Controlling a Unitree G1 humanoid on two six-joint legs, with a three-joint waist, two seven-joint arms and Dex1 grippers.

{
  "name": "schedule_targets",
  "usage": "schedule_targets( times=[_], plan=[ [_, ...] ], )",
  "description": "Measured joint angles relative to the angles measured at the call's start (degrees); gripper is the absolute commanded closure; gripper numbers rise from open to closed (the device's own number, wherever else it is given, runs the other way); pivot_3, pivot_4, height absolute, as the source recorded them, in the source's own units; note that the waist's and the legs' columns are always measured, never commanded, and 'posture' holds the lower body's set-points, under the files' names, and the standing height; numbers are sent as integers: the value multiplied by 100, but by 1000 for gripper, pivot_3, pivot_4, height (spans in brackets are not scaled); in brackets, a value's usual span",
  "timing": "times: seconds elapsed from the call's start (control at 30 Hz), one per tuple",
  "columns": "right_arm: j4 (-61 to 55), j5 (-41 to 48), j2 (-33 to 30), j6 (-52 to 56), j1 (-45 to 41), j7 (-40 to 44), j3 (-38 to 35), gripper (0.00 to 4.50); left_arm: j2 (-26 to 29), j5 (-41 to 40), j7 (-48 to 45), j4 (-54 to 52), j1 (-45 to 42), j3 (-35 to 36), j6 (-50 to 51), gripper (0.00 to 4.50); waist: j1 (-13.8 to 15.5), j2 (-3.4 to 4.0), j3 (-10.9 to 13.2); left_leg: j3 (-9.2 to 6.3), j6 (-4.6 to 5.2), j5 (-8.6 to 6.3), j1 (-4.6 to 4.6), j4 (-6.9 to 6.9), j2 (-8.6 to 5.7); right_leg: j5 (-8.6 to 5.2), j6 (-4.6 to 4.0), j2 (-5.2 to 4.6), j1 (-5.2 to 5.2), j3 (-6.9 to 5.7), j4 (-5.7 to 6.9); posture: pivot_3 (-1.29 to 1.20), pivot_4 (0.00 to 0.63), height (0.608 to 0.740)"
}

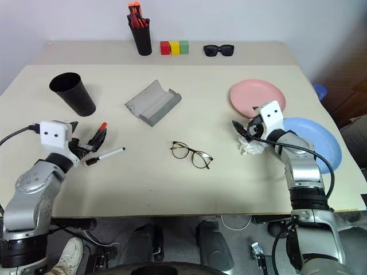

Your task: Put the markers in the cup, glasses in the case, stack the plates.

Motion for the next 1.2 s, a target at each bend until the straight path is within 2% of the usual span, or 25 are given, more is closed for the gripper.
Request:
schedule_targets(
  times=[0.43,0.67,0.83,1.0,1.2],
  plan=[
    [-46,3,88,-35,-3,-104,-14,0,-151,80,188,68,-95,-282,26,54,2,0,0,-1,0,0,1,1,0,1,1,1,1,0,2,0,150,722],
    [-64,-1,208,-28,-98,-106,52,0,-57,75,170,-250,-29,-433,597,54,-5,0,0,-2,0,0,2,1,2,1,3,4,1,0,5,0,150,722],
    [-474,1,405,102,-88,-119,215,0,187,-8,81,-322,-199,-506,1262,54,0,0,0,-4,0,0,3,2,2,1,3,5,1,0,8,0,150,722],
    [-1037,2,620,317,192,-215,351,0,653,-138,-218,-334,-547,-660,1992,54,9,-1,0,-5,-1,0,2,2,2,1,3,4,2,-2,8,0,150,722],
    [-1400,8,804,576,382,-311,447,0,1456,-501,-1154,-461,-400,-933,2473,54,-18,2,1,-5,-1,1,5,1,4,0,0,6,-1,-2,12,0,150,722]
  ],
)
